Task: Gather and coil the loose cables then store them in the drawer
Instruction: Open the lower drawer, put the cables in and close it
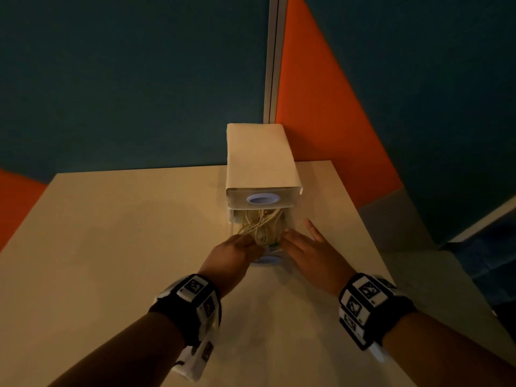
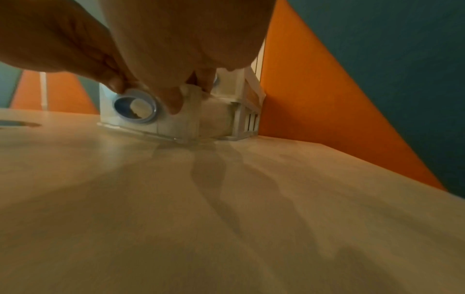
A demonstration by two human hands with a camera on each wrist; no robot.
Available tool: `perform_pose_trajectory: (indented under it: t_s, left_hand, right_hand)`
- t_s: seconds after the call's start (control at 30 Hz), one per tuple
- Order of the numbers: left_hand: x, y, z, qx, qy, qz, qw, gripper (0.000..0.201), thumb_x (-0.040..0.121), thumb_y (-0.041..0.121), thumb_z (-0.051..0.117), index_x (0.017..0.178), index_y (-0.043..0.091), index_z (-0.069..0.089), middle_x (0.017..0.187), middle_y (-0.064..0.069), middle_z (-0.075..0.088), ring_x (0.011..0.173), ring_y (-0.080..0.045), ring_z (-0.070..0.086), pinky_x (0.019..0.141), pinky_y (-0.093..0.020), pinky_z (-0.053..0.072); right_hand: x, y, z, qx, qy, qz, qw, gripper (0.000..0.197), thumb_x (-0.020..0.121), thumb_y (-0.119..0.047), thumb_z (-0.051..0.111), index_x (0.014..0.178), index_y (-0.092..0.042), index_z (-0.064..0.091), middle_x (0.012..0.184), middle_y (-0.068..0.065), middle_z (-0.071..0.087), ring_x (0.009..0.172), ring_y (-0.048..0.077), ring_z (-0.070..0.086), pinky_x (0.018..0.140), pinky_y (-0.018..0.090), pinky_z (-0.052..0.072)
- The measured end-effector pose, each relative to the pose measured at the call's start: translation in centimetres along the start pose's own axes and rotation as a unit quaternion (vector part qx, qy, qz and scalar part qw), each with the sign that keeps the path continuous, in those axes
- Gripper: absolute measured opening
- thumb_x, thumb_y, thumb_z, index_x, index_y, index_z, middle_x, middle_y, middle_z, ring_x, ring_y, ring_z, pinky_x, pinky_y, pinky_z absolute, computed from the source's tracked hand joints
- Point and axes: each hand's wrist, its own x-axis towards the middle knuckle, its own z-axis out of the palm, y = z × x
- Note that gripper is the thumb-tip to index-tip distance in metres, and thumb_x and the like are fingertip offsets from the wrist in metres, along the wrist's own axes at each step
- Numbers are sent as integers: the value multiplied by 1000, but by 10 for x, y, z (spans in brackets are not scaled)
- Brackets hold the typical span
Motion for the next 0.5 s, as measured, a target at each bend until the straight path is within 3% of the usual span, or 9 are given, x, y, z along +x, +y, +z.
perform_pose_trajectory:
  t_s: [0.1,0.2,0.27,0.33,0.4,0.5]
  left_hand:
    - [14,-4,-2,-3,17,-29,999,30,74,20,44,82,18,73,73,-5,69,61,-29,66,50,-30,50]
    - [24,-8,-3,16,52,-80,995,18,72,19,55,76,16,72,73,-5,68,63,-31,62,54,-31,45]
    - [23,-8,-2,-37,92,-138,985,7,72,11,67,78,9,69,80,-11,66,68,-34,59,57,-33,44]
    - [23,-9,-1,-125,130,-229,957,6,77,7,67,82,5,66,86,-13,61,74,-31,57,63,-27,38]
    - [21,-9,0,-193,154,-335,909,13,80,10,65,92,5,64,91,-8,57,76,-22,54,67,-23,34]
    - [16,-8,2,-283,172,-407,852,23,78,14,69,99,9,63,94,-3,61,80,-18,58,70,-25,41]
  right_hand:
    - [14,0,-8,22,27,52,998,42,74,-13,35,100,-14,69,111,5,70,110,19,62,91,55,46]
    - [26,-2,-9,39,52,115,991,34,72,-11,46,97,-16,67,106,8,67,98,22,66,92,46,47]
    - [32,-2,-4,41,78,122,989,28,71,-12,52,94,-15,67,95,5,68,87,21,66,92,39,39]
    - [34,3,-1,32,84,119,989,30,74,-14,45,93,-13,68,90,4,70,85,22,66,89,34,36]
    - [36,8,-4,28,85,115,989,32,75,-14,44,94,-9,68,90,6,71,84,23,67,84,33,44]
    - [37,8,-6,43,63,108,991,33,72,-12,46,93,-6,70,89,9,73,80,25,69,73,30,55]
